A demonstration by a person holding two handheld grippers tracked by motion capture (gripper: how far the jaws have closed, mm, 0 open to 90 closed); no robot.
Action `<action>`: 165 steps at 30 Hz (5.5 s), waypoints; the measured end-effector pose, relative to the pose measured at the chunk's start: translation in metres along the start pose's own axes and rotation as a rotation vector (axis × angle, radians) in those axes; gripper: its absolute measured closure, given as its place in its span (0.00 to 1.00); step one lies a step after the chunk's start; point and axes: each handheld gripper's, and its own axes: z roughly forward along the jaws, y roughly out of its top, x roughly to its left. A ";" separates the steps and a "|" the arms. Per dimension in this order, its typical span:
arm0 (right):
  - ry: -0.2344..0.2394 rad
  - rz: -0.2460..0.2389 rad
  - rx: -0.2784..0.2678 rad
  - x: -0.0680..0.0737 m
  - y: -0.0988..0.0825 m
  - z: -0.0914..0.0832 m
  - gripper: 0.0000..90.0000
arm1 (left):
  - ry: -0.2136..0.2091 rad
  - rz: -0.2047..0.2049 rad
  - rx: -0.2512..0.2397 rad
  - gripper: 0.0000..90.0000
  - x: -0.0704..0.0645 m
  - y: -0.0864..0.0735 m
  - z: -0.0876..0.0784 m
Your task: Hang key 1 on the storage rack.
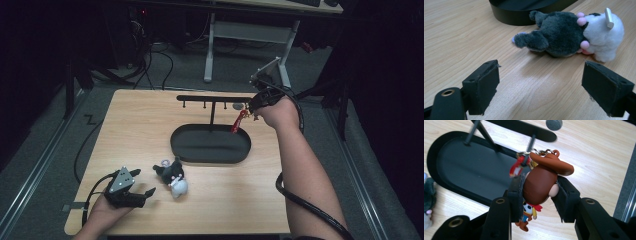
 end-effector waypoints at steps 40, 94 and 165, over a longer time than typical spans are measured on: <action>0.062 0.006 -0.029 0.004 -0.041 0.052 0.42 | -0.008 0.028 0.000 0.17 -0.005 0.002 0.002; 0.270 0.023 -0.471 0.047 -0.277 0.107 0.40 | 0.060 -0.150 0.162 0.98 -0.023 0.035 0.058; 0.140 0.093 -0.431 0.034 -0.280 0.111 0.44 | 0.174 -0.147 0.052 0.55 0.036 0.001 -0.008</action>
